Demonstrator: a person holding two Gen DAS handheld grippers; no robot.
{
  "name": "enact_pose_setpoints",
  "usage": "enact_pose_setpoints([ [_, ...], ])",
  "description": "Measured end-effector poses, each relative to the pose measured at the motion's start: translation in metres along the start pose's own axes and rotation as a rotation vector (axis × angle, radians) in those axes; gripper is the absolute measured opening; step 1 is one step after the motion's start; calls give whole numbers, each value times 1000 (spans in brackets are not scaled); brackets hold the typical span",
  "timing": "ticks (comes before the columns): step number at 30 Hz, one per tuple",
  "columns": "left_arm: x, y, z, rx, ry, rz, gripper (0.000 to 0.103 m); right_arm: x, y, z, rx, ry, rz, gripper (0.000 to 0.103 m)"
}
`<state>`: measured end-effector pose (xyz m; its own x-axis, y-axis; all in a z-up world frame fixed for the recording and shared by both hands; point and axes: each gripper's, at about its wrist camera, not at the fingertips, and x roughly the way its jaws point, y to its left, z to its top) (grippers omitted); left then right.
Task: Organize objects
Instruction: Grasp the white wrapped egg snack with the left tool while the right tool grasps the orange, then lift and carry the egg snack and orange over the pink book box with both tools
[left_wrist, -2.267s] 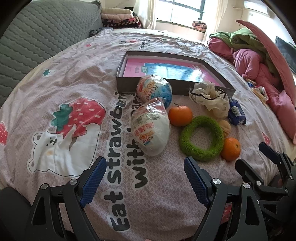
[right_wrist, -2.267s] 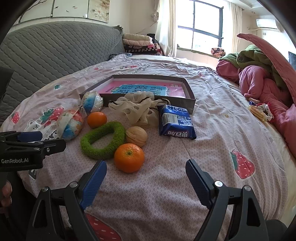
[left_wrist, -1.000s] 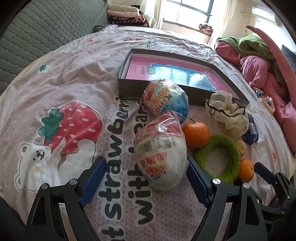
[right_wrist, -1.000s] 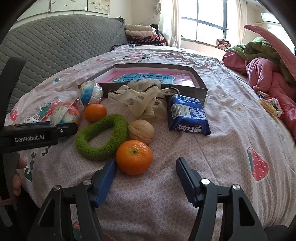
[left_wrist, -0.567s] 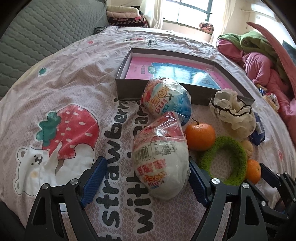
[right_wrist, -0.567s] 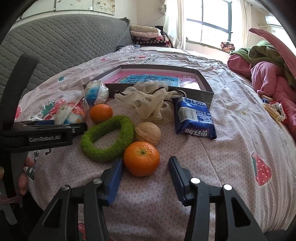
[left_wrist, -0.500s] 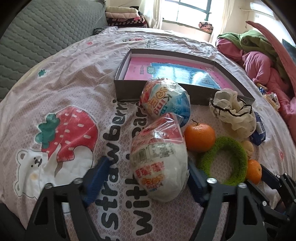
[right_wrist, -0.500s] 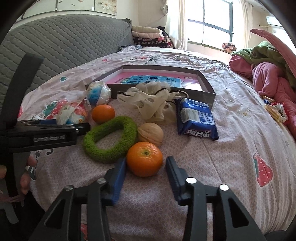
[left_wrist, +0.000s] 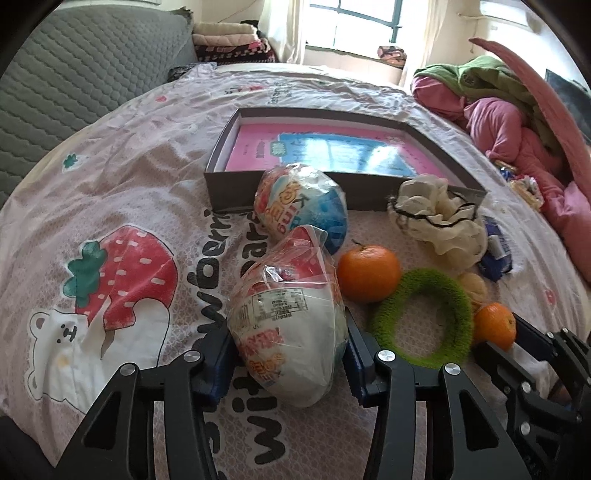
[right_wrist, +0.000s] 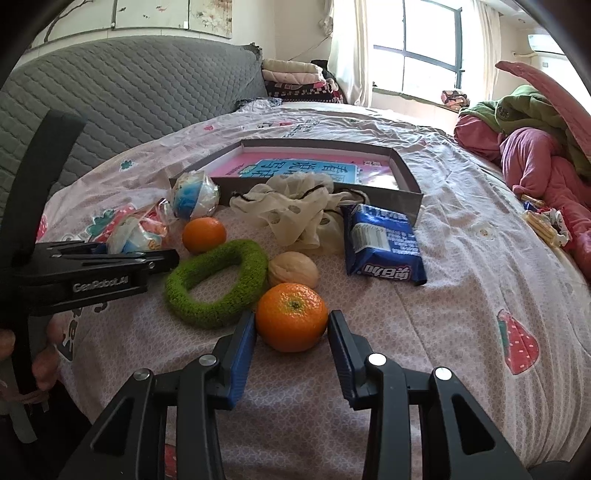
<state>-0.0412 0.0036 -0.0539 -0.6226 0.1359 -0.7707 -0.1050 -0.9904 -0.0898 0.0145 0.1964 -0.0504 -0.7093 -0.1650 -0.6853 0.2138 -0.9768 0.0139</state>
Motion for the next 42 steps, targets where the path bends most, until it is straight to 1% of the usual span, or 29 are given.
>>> enact_pose_setpoints([
  [3,-12,-1,-2,3,-32,-25,51,-5,-2,1,4,-21,-3,40],
  [7,-21,-4,-3,17,-62,-22,51,-10,-2,5,-2,-47,-11,40],
  [17,-29,-8,-3,37,-77,-29,51,-15,-5,12,-3,-74,-11,40],
  [24,-35,-11,0,57,-94,-12,51,-20,-9,22,-4,-93,-8,40],
  [30,-37,-15,9,63,-106,-7,51,-23,-14,37,-4,-124,-4,40],
  [42,-36,-21,34,80,-128,-4,51,-24,-18,52,-11,-144,-8,40],
])
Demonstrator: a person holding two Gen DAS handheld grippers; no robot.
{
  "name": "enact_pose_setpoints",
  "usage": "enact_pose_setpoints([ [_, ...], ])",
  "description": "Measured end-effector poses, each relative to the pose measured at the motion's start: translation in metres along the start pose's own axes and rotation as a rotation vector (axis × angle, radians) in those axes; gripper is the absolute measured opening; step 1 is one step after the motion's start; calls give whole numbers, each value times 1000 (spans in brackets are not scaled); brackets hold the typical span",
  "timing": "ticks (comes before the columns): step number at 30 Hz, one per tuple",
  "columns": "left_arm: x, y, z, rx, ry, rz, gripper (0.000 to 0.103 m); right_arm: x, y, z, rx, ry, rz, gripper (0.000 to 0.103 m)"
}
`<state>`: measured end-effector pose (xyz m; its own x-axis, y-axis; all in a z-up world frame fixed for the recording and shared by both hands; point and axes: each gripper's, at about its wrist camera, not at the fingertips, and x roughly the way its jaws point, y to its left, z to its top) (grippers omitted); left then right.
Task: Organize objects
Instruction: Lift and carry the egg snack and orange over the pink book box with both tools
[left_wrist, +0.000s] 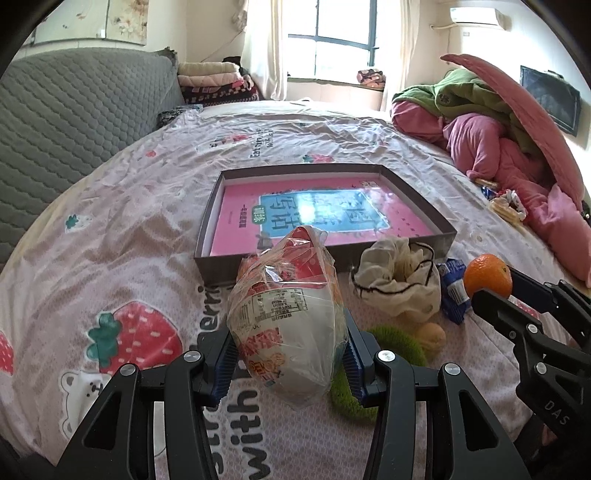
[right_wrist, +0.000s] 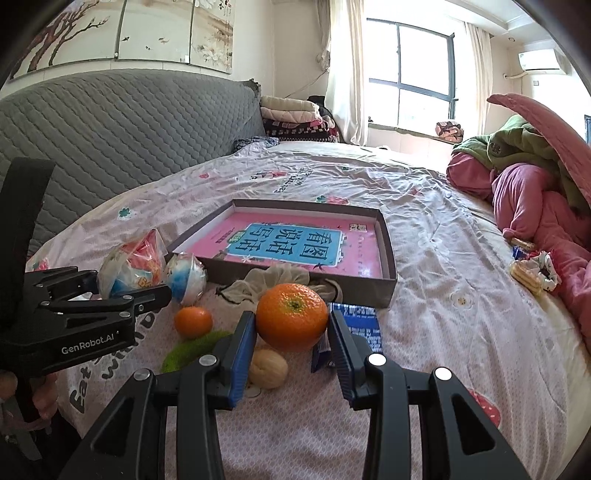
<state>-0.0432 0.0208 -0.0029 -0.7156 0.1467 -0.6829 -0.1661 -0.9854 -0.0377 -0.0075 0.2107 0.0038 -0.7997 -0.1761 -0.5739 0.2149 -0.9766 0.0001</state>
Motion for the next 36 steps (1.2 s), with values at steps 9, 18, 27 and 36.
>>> enact_pose_setpoints([
  [9,7,0,12,-12,4,-20,51,6,-3,12,-2,-10,-1,40],
  [18,16,-6,21,3,4,-12,51,14,-6,20,-3,-12,-8,40],
  [27,23,-6,33,6,-5,-2,51,21,-14,29,5,-21,-25,40],
  [36,25,-5,50,5,-28,-13,51,30,-20,39,1,-33,-33,40],
])
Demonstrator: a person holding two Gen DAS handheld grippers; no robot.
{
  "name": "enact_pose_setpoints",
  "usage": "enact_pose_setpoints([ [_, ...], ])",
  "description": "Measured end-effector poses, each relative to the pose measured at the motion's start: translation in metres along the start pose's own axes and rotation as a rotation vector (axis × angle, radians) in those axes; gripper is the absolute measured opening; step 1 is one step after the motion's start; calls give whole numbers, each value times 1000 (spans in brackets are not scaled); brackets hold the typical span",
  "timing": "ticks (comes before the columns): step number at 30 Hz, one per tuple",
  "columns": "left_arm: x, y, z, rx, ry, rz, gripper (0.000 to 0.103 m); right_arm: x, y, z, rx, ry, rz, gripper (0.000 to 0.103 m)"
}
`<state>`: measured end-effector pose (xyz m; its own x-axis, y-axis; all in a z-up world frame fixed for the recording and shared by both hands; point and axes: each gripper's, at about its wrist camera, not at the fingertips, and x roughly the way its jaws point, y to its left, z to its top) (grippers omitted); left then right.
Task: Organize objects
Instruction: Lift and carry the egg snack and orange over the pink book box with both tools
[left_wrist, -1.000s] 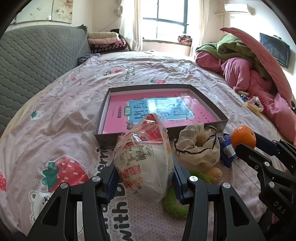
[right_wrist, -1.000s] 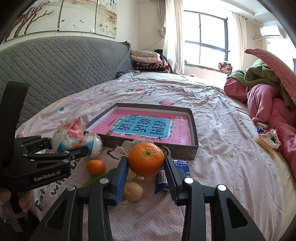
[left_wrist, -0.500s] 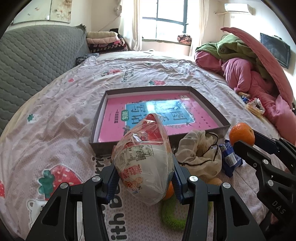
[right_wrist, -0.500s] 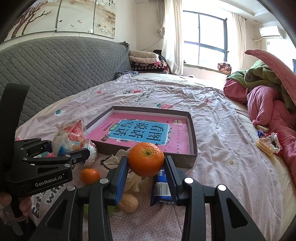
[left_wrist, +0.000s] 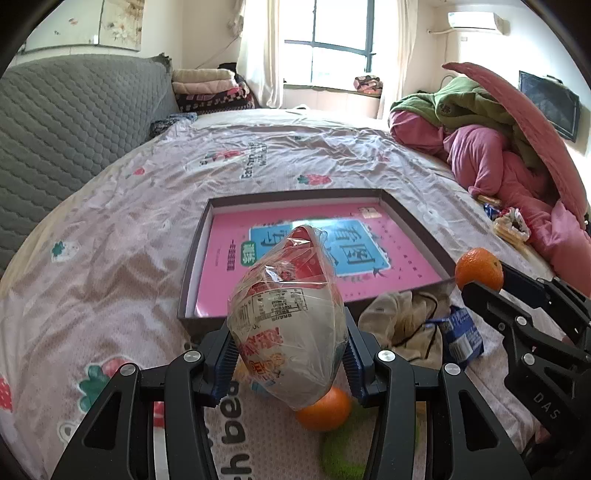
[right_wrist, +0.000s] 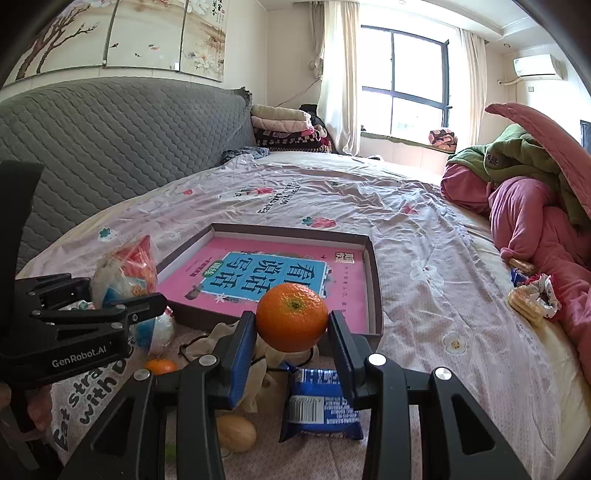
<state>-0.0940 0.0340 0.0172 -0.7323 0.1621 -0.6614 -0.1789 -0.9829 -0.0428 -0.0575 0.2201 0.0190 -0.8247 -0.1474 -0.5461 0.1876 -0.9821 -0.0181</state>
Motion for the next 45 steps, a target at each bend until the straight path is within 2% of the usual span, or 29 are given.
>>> enact_pose_setpoints([
  [17,18,0,22,0,2,-23,51,19,-8,21,-7,-27,-9,40],
  [45,77,28,58,-27,40,0,51,71,-26,49,0,-12,-43,40],
])
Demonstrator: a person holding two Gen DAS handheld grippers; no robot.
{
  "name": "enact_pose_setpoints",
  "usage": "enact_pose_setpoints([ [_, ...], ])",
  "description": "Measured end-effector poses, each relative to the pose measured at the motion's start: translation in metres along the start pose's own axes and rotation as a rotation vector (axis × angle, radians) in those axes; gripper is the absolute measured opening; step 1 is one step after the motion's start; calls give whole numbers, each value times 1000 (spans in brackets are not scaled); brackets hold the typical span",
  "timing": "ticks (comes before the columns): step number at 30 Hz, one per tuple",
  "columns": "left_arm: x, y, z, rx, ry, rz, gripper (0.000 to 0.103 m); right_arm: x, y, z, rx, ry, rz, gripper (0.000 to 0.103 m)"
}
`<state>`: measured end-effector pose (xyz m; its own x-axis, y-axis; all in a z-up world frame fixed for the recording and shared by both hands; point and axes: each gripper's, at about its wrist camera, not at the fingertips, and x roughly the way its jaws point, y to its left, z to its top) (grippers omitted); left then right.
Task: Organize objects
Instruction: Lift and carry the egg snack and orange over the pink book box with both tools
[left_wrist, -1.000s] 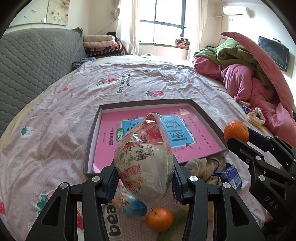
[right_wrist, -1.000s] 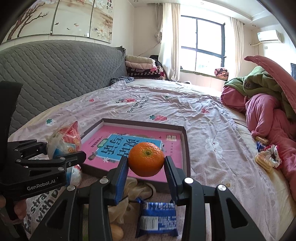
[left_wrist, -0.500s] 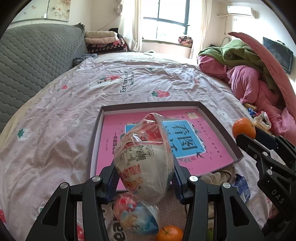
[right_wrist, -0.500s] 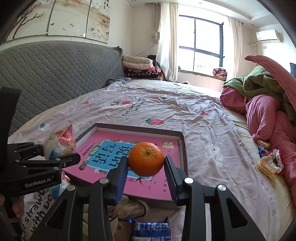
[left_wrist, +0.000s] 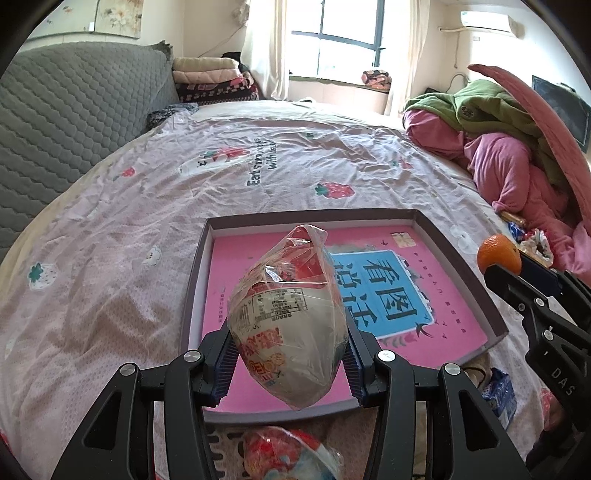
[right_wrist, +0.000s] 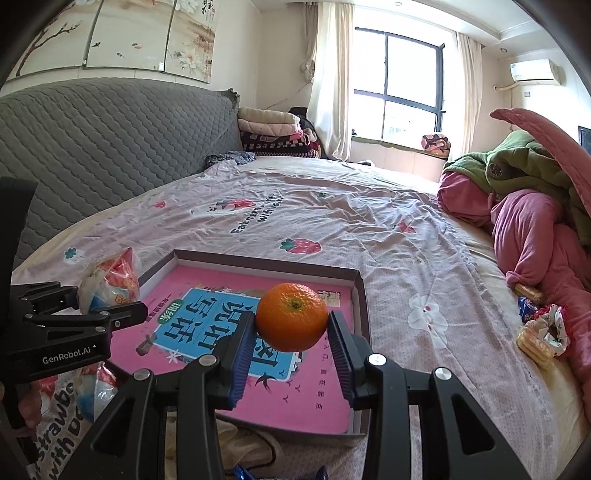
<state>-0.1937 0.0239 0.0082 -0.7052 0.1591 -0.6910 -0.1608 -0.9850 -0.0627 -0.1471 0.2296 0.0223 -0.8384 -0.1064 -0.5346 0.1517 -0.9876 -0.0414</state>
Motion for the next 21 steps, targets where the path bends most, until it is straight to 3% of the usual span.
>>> enact_pose_setpoints([
  [21,45,15,-9,-25,105,-16,51,52,-13,-20,30,197,32,40],
])
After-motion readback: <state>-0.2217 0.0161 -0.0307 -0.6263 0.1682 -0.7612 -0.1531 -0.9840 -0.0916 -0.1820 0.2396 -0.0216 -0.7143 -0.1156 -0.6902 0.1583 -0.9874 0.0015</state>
